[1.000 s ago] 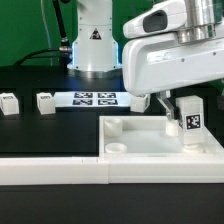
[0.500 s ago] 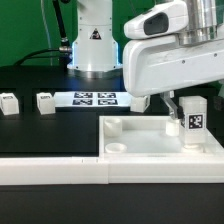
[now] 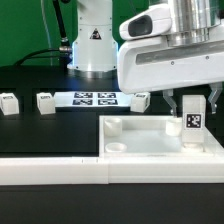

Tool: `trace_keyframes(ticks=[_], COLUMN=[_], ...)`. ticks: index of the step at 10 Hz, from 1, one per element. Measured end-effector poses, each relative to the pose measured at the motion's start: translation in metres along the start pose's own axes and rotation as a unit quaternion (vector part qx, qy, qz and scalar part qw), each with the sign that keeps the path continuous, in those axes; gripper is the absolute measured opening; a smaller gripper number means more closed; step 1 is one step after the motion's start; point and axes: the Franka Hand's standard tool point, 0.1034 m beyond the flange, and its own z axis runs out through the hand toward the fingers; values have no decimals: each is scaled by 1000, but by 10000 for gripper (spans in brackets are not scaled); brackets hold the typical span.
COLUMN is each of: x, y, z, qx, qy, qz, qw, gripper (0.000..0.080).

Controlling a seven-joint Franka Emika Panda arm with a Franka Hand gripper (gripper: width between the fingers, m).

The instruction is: Assemble square table

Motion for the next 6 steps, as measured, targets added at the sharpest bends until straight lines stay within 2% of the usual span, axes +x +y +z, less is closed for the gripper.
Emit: trace_keyframes(ticks=[1, 2, 3, 4, 6], x=[0, 2, 3, 4, 5], y=[1, 5, 6, 5, 2], z=[1, 2, 2, 3, 6], qx=[4, 13, 29, 36, 60], qy=[-3, -8, -16, -20, -40], qz=[50, 125, 224, 283, 417], qw=[999, 992, 974, 958, 906], gripper=[303, 297, 293, 293, 293])
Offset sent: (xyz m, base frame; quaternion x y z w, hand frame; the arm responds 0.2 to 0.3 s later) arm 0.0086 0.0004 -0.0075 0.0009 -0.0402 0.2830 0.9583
